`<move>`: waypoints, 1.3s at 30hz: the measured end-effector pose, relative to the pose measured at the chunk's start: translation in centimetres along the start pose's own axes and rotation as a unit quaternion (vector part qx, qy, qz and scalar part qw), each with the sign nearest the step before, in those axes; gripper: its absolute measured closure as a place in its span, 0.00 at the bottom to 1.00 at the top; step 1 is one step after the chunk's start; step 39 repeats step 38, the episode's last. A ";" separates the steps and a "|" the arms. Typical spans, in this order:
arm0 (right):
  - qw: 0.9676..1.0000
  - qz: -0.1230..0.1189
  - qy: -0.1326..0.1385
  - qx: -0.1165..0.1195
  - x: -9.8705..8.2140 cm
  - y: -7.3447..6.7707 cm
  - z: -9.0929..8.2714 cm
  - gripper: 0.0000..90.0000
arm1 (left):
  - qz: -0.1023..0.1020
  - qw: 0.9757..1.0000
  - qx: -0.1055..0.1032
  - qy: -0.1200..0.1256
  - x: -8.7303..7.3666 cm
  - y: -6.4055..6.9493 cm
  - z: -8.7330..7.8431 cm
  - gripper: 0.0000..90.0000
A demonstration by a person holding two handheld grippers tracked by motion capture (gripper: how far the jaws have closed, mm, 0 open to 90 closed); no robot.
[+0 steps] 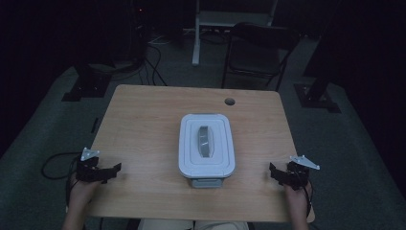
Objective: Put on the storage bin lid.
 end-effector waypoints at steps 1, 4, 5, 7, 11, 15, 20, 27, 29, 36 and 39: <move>1.000 -0.001 -0.001 -0.002 -0.1 0.0 0.0 0.12 | -0.003 1.000 0.003 -0.001 -0.1 0.0 0.0 0.02; 1.000 -0.002 0.002 -0.018 -0.4 0.0 -0.2 0.12 | -0.008 1.000 0.016 -0.008 -0.6 0.0 -0.1 0.02; 1.000 0.002 -0.002 -0.019 -0.4 0.1 -0.2 0.12 | -0.009 1.000 0.022 -0.011 -0.7 0.0 0.0 0.02; 1.000 0.008 -0.003 -0.028 -0.7 0.2 -0.2 0.12 | -0.010 0.999 0.033 -0.022 -1.0 0.1 0.1 0.02; 0.999 0.016 -0.022 -0.043 -1.2 0.1 -0.4 0.12 | -0.009 0.999 0.043 -0.033 -1.2 0.2 0.1 0.02; 0.997 0.024 -0.040 -0.063 -1.5 0.3 -0.5 0.12 | -0.010 0.998 0.059 -0.036 -1.6 0.2 0.1 0.02; 0.997 0.021 -0.040 -0.066 -1.5 0.3 -0.5 0.12 | -0.015 0.998 0.065 -0.017 -1.9 0.4 0.2 0.02; 0.997 0.017 -0.041 -0.061 -1.4 0.2 -0.3 0.12 | -0.015 0.998 0.066 -0.017 -1.7 0.9 0.4 0.02; 0.997 0.018 -0.041 -0.061 -1.4 0.2 -0.3 0.12 | -0.016 0.998 0.066 -0.016 -1.7 1.0 0.4 0.02; 0.997 0.018 -0.041 -0.061 -1.4 0.2 -0.4 0.12 | -0.016 0.998 0.066 -0.015 -1.7 1.0 0.4 0.02; 0.997 0.018 -0.040 -0.061 -1.4 0.2 -0.3 0.12 | -0.018 0.997 0.068 -0.015 -1.7 1.1 0.4 0.02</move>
Point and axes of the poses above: each handheld gripper's, and its own axes: z roughly forward along the jaws, x roughly out of its top, y roughly to its right, the point moved 1 cm from there along z, roughly forward along the jaws, and after that the axes turned 4 degrees about z, right-handed, at the moved point
